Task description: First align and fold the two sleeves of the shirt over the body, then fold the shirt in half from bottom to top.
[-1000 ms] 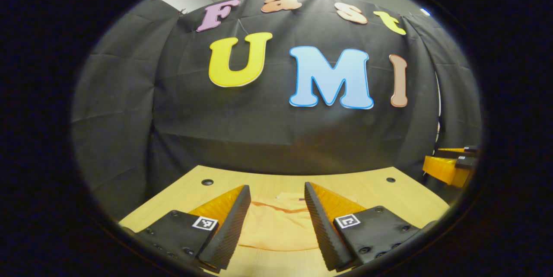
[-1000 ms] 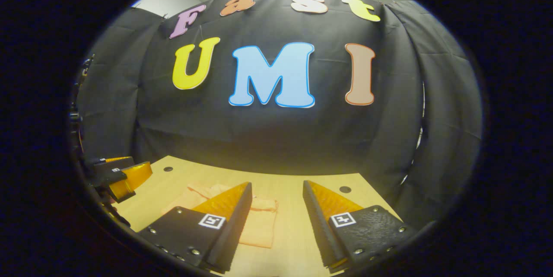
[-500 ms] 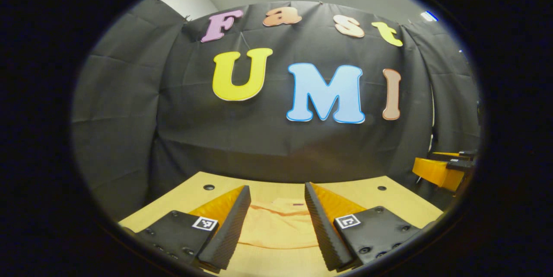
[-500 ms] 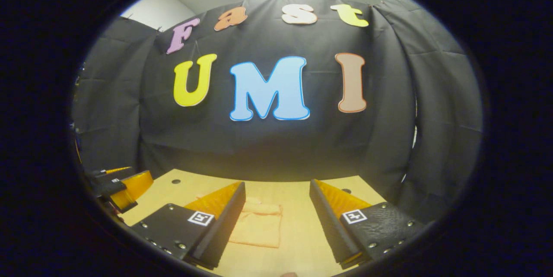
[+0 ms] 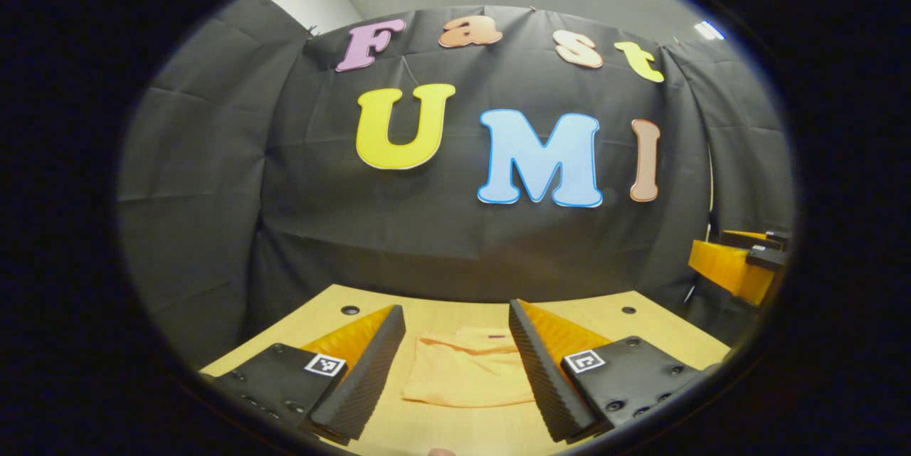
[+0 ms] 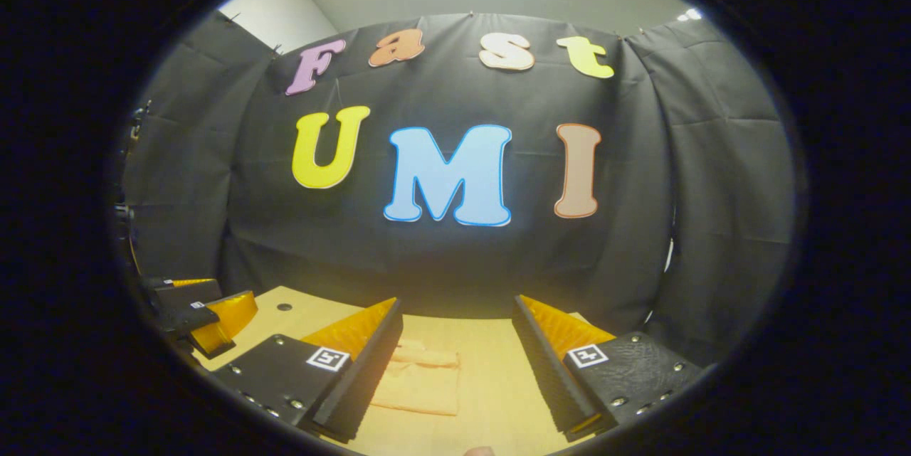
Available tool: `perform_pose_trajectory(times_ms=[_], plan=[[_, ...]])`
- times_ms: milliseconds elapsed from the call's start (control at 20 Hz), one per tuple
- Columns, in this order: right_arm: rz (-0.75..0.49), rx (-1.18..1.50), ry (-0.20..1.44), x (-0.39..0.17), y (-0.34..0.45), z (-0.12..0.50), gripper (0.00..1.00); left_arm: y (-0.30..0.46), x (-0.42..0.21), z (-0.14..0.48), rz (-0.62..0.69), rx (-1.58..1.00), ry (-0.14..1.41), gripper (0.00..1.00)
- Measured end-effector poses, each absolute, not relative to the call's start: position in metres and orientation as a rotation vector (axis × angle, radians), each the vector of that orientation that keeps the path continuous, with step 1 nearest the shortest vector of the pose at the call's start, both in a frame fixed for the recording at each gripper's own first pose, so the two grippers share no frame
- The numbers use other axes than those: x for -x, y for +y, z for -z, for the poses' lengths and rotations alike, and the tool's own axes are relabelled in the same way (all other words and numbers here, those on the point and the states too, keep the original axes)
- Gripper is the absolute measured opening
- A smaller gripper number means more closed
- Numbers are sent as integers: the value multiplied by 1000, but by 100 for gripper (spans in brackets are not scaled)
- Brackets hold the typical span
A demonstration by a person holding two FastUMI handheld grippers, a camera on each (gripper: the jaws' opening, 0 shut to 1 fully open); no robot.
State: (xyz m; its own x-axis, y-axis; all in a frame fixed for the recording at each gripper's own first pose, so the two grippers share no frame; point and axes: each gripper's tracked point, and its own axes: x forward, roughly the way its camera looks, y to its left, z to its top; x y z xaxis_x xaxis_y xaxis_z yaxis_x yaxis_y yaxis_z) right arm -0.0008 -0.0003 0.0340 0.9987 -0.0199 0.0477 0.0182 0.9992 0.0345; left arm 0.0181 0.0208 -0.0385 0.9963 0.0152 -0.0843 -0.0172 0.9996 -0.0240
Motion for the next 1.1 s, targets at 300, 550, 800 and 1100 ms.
perform_pose_trajectory(times_ms=[300, 550, 800, 1100], plan=[[30, -28, -28, 8, 10, -30, 95, 37, -15, 39, -2, 2, 85, 95], [33, -9, -60, 14, 15, -40, 95, 38, -17, 29, 9, -25, 55, 95], [34, 9, -88, 23, 13, -47, 95, 16, -12, 26, 54, -20, 42, 95], [-12, 7, -79, 32, 10, -40, 95, -6, -1, 36, 50, -23, 49, 94]])
